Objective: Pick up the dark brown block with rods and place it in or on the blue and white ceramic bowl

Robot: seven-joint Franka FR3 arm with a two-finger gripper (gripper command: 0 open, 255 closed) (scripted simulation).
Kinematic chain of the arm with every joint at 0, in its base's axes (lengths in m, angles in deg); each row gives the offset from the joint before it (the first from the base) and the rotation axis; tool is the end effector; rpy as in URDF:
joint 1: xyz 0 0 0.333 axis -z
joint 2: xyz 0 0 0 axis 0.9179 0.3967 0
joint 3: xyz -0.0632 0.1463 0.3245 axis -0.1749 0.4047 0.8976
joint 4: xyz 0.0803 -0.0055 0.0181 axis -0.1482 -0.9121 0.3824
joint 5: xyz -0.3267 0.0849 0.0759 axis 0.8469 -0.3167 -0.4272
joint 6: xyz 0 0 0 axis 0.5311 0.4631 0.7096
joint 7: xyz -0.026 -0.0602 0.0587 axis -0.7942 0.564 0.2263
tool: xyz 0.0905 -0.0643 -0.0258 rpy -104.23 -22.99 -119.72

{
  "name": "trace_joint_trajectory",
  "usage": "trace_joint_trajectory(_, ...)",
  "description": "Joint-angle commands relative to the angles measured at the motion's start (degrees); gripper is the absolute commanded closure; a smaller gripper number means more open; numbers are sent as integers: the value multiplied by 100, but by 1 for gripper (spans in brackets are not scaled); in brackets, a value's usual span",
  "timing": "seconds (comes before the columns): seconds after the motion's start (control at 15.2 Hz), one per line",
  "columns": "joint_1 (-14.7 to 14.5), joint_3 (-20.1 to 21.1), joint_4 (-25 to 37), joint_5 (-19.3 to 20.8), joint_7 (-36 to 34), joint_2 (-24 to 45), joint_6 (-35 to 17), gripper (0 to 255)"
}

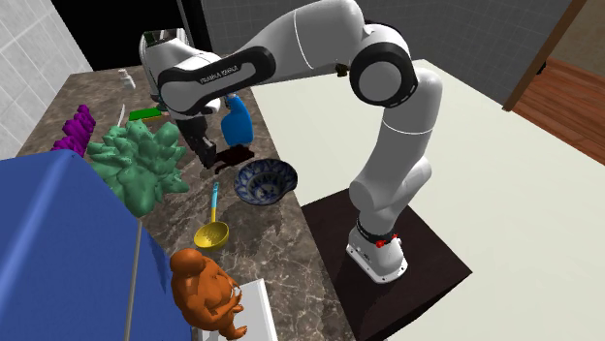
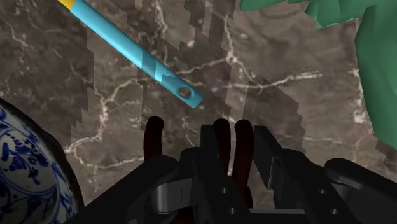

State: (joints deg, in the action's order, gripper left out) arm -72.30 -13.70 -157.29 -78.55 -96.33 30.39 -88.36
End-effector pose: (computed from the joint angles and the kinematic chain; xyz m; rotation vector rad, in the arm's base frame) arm 0.3273 0.4072 0.5229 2.5965 -1.6344 -0.1406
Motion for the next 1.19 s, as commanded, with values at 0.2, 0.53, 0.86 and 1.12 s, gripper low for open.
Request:
trace_joint_trajectory(0.2,17,-1,309,-61,23,-88,373,255)
trace_joint_trajectory(0.53,25,-2,656,-90,22,-133,752,255)
trace_joint_trajectory(0.86,21,1,1041,-88,-3,-132,1136,255)
trace_joint_trajectory(1.12,69,-11,1018,-294,75,-423,1319,255)
